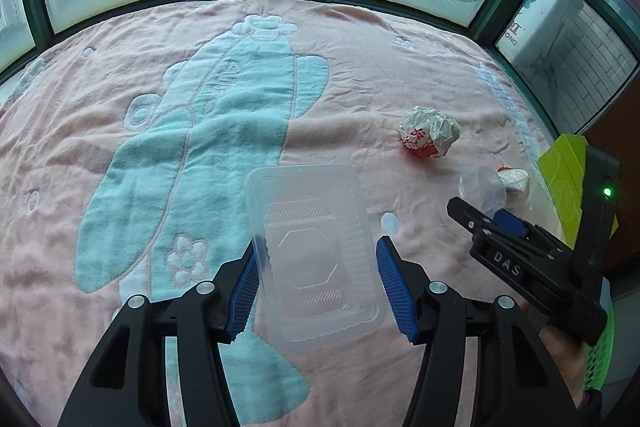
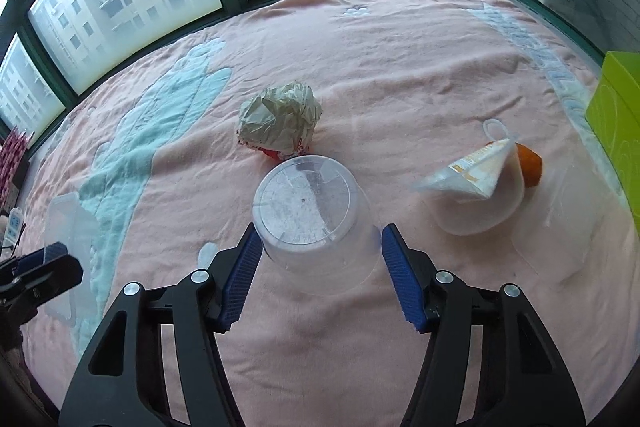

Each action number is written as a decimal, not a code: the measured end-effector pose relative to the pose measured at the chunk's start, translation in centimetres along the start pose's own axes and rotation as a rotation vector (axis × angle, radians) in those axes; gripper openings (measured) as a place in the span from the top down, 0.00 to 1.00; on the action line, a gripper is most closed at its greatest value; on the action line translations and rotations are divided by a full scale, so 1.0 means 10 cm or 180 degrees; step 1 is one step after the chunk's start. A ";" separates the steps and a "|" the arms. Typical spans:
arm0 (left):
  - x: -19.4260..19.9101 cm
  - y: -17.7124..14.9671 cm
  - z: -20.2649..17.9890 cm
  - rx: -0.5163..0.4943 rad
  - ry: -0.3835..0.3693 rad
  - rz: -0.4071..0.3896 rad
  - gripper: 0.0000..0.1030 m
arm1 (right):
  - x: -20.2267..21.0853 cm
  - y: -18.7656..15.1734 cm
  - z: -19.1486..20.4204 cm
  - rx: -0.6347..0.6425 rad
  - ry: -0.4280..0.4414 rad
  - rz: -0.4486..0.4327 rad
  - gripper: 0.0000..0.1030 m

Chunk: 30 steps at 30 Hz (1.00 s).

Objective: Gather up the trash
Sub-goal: 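Carry the clear cup into the basket and release it with the right tool while the left carries the tray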

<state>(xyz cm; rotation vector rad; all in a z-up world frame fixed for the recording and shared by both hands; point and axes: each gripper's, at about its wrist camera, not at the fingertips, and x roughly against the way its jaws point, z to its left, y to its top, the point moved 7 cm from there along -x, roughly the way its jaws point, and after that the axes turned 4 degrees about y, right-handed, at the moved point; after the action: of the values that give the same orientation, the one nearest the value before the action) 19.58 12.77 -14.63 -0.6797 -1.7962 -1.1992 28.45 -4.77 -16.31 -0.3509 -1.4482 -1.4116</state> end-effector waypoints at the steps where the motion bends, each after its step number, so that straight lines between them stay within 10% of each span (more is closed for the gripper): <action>1: 0.01 -0.01 -0.01 -0.0008 -0.0002 -0.0008 0.46 | 0.05 -0.02 0.00 -0.0004 0.0006 -0.0013 0.40; 30: 0.41 -0.62 -1.65 -0.0888 -0.0531 -0.0055 0.46 | 1.91 -1.17 -1.10 -0.0721 -0.0743 -0.0482 0.40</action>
<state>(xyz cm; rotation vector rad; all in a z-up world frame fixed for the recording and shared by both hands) 18.44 -4.85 -10.96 -0.9497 -1.7885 -1.4578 16.24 -25.64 -10.17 -0.5750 -1.5295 -1.7088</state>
